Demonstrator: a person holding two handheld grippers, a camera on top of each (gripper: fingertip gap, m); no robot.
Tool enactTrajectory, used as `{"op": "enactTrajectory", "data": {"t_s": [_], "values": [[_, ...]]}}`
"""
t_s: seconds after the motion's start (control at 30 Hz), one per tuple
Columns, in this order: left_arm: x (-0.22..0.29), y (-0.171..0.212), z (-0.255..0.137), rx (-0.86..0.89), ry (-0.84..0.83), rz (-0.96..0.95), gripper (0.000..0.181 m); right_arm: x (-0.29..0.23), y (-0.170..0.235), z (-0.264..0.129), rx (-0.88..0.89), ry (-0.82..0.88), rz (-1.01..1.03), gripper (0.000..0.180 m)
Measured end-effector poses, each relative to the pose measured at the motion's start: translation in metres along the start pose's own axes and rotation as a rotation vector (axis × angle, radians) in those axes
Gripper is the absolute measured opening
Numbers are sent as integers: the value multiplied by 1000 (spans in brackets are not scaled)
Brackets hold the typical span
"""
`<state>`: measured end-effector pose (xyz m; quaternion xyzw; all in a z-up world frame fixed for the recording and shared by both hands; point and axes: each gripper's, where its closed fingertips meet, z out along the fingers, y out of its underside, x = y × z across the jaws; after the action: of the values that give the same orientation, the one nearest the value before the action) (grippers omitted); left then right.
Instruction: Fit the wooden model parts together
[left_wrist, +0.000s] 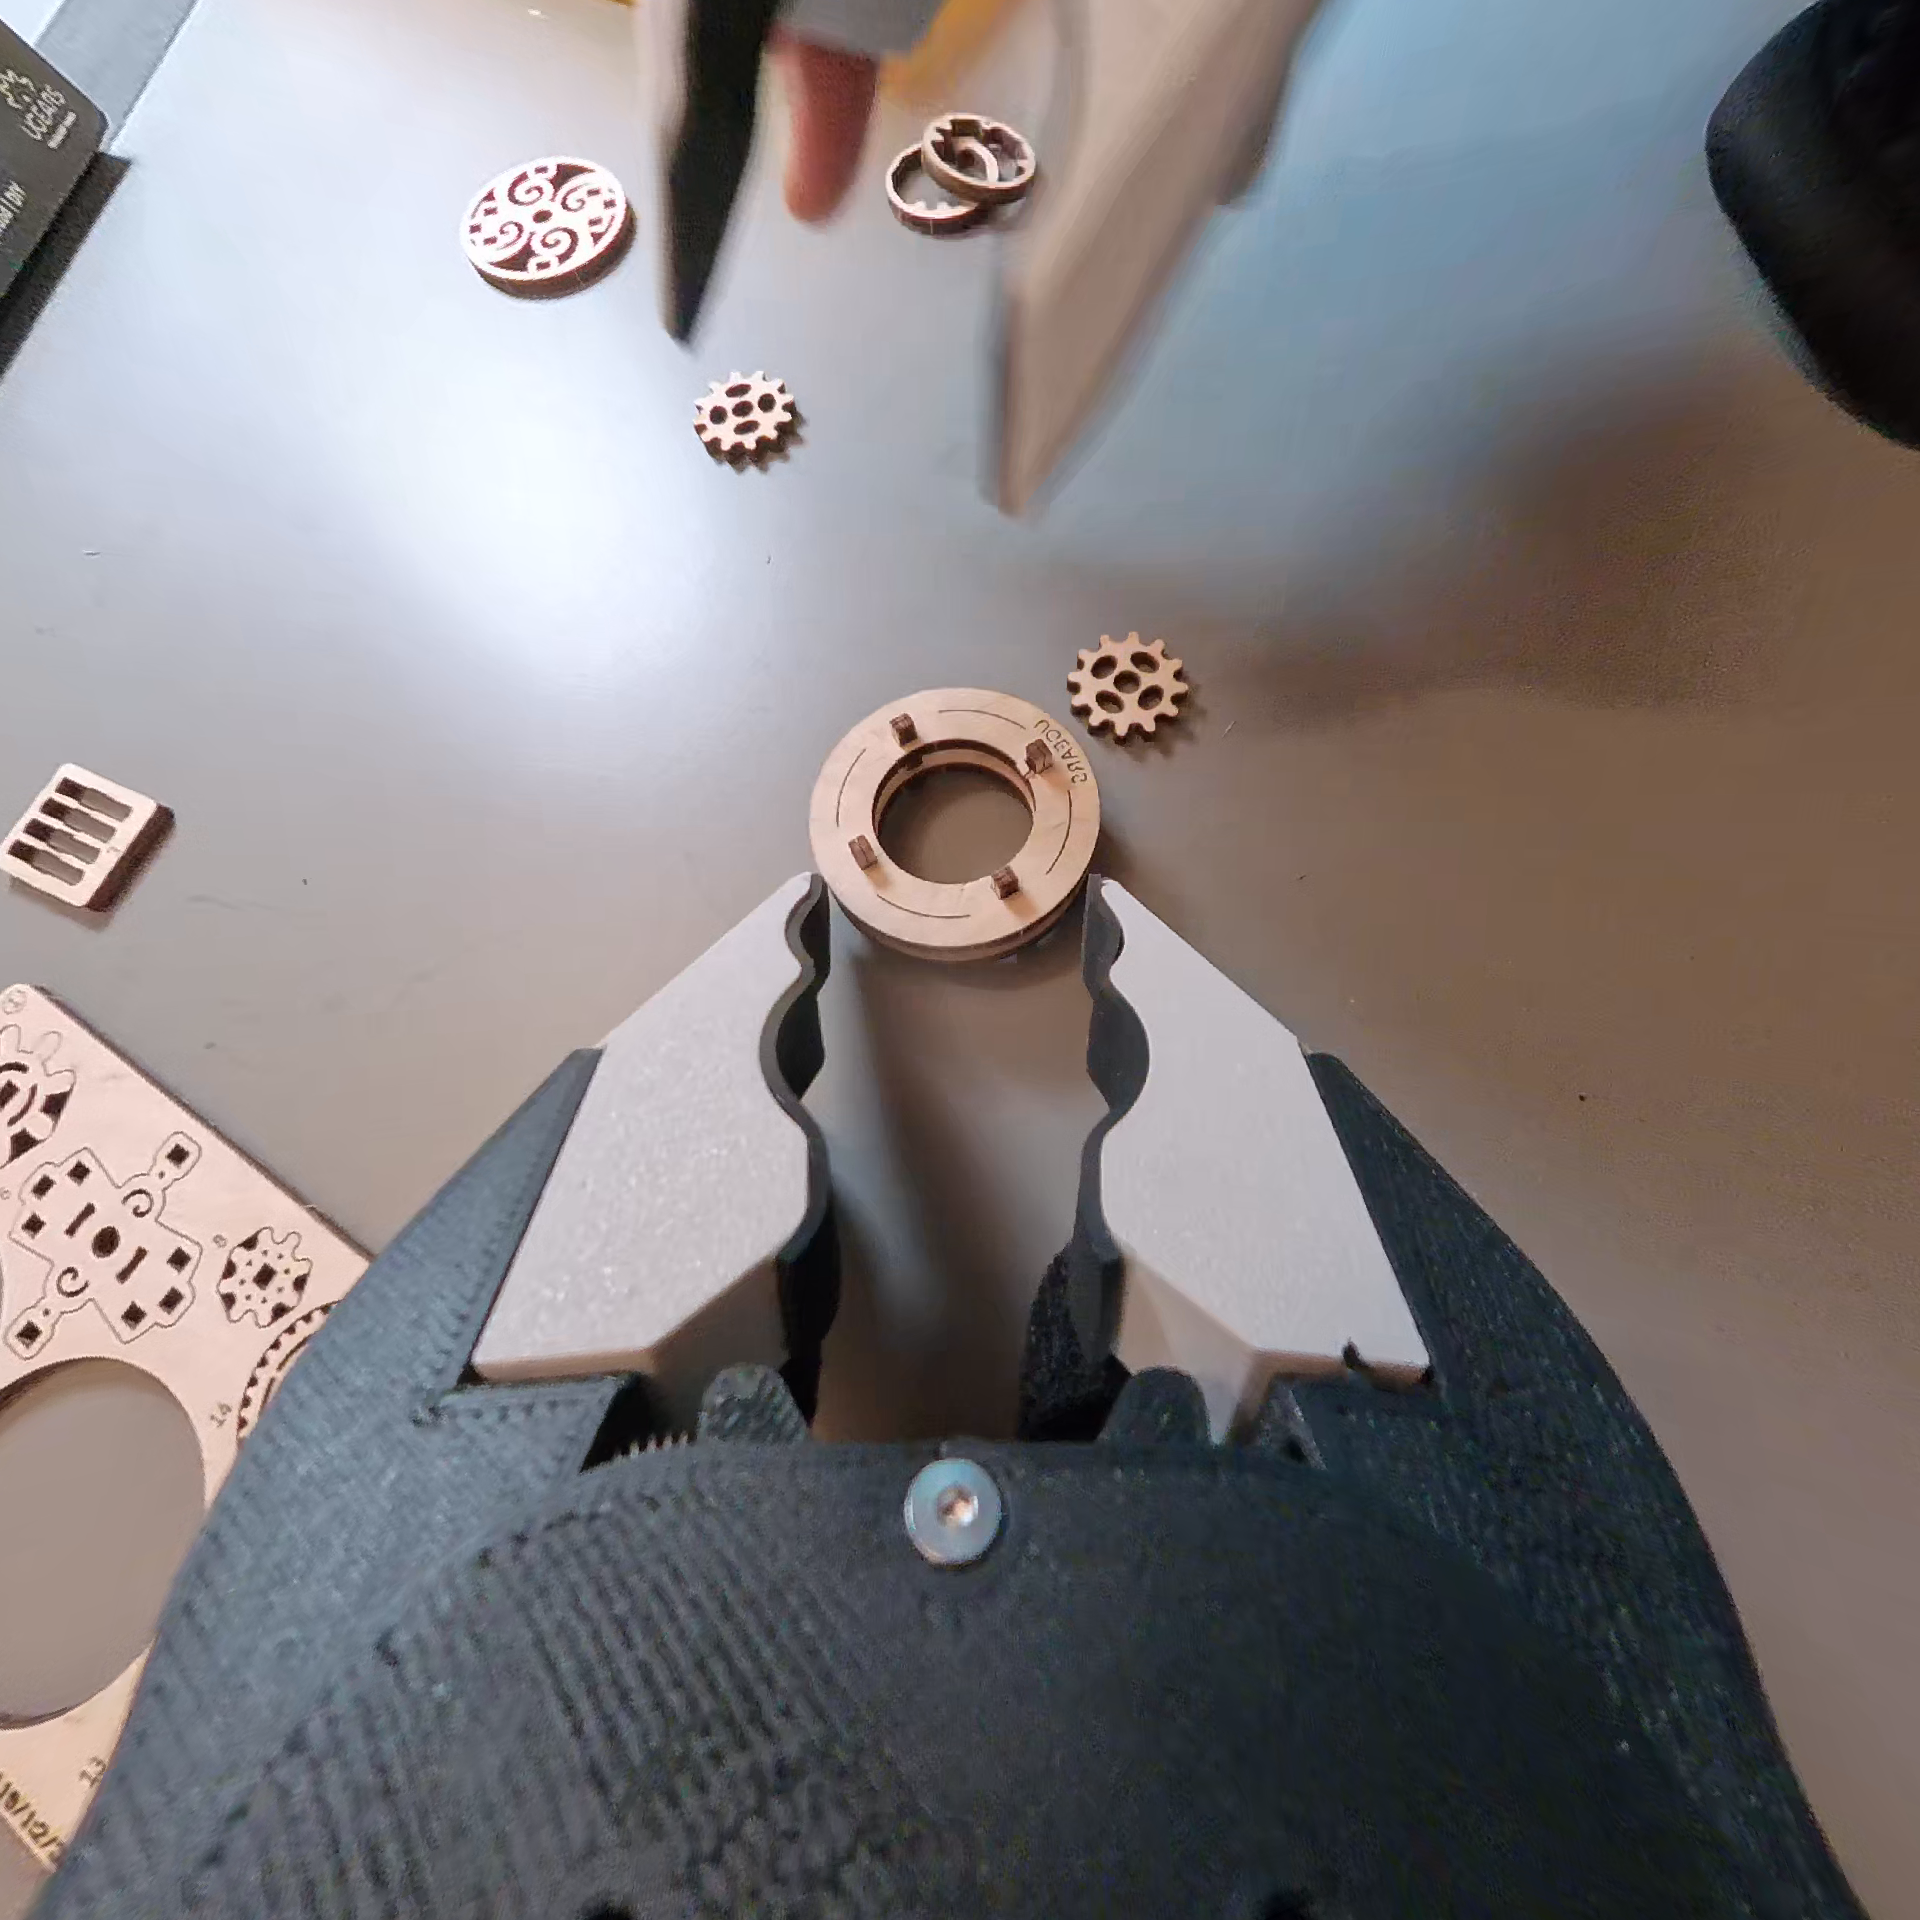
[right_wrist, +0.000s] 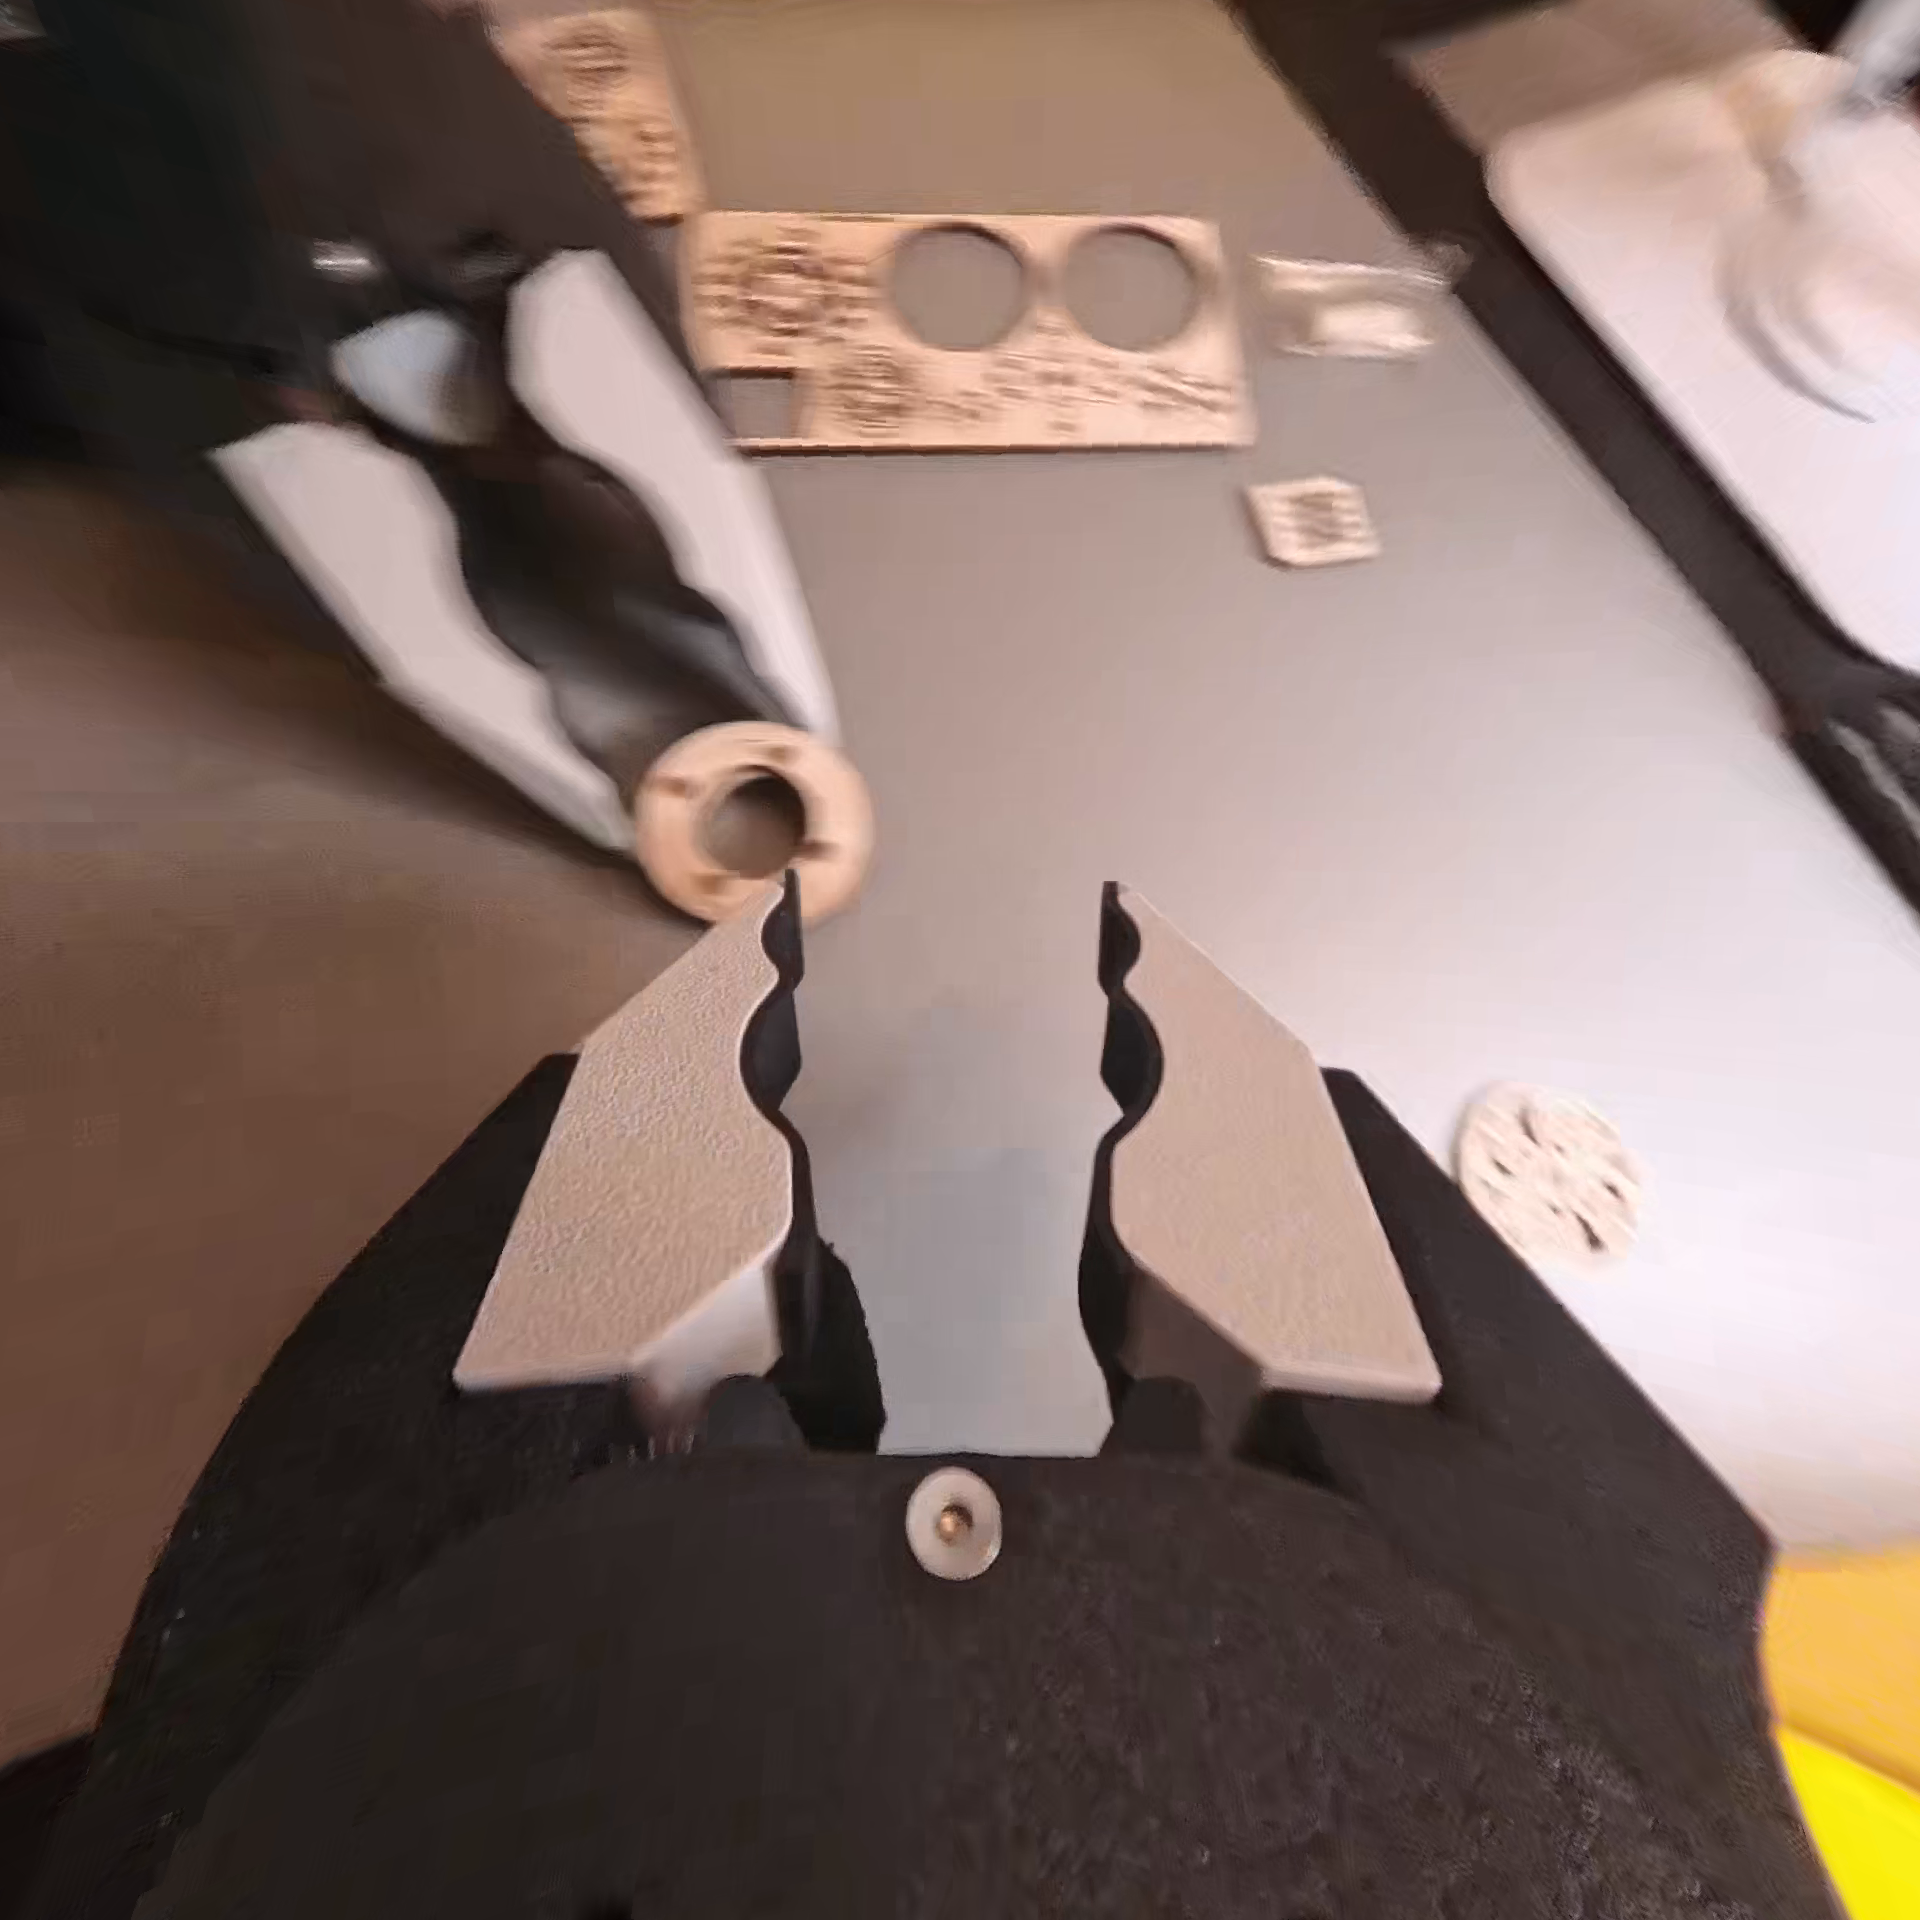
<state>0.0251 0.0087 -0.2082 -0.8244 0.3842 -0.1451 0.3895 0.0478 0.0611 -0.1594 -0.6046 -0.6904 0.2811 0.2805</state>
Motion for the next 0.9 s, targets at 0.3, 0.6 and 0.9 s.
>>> {"op": "enactTrajectory", "data": {"t_s": [0.3, 0.6, 0.9], "values": [[3, -16, -16, 83, 4, 49, 46, -55, 2, 44, -50, -172, -167, 58], [10, -22, -22, 140, 37, 99, 34, -61, 3, 39, 78, -320, -113, 60], [13, -39, -36, 304, 215, -140, 61, -66, -16, 22, 217, -355, -132, 53]]}}
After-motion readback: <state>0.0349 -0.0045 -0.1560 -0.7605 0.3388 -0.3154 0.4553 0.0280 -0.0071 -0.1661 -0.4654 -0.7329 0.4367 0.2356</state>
